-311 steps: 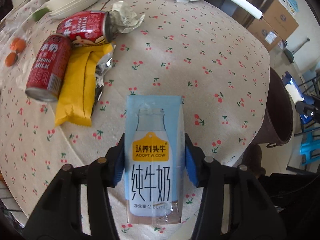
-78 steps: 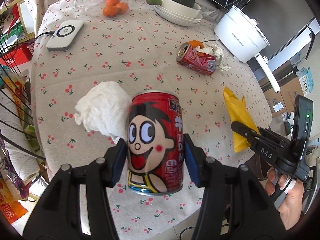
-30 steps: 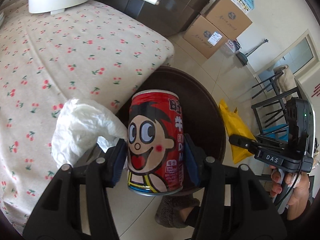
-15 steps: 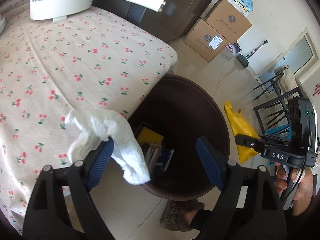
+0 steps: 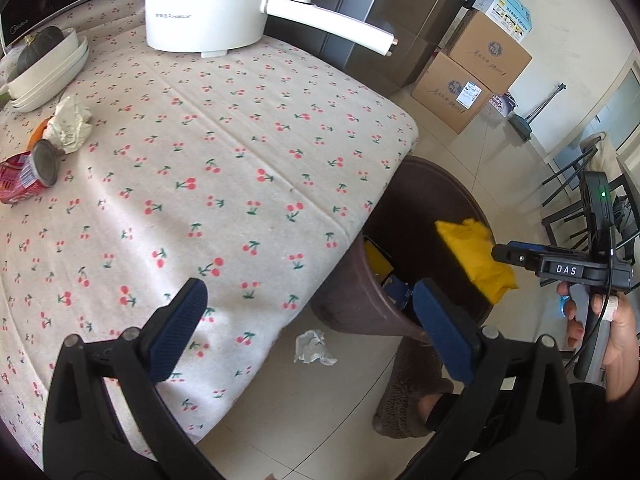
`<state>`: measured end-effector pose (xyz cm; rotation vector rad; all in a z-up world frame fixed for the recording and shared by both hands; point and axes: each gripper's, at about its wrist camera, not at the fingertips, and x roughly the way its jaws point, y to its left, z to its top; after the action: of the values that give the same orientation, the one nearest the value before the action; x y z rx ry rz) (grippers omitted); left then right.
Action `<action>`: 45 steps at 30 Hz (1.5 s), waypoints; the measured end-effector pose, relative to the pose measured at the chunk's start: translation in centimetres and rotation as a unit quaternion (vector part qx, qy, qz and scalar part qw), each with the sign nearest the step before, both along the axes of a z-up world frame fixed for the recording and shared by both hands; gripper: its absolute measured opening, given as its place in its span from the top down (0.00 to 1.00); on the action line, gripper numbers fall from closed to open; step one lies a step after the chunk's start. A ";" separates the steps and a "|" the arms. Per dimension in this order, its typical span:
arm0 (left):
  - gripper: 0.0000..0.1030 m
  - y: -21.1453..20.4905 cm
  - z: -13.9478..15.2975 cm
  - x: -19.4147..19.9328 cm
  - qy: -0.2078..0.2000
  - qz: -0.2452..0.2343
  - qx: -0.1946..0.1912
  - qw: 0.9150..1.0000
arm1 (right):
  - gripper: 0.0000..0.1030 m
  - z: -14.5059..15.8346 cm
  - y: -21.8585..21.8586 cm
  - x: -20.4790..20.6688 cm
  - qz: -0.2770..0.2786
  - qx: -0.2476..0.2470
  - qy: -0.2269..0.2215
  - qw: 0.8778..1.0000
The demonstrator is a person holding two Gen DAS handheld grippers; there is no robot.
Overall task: Collect trash
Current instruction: 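Lower the right tool toward the white tissue on the floor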
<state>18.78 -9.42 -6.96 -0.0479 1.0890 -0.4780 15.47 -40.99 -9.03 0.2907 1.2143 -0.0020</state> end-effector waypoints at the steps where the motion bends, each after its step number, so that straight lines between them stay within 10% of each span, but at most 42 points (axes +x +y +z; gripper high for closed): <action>1: 0.01 0.5 0.1 -0.1 -0.001 0.003 0.003 1.000 | 0.33 0.2 0.3 0.1 0.000 -0.001 -0.002 1.000; 45: 0.01 18.9 -4.2 -10.3 0.033 0.083 0.065 0.994 | 0.27 -4.4 19.6 -6.0 0.242 -0.075 0.028 0.967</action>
<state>8.47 9.46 -11.11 -0.0397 1.1671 -0.2568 9.43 -21.37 -13.42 -0.1458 1.3077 0.3226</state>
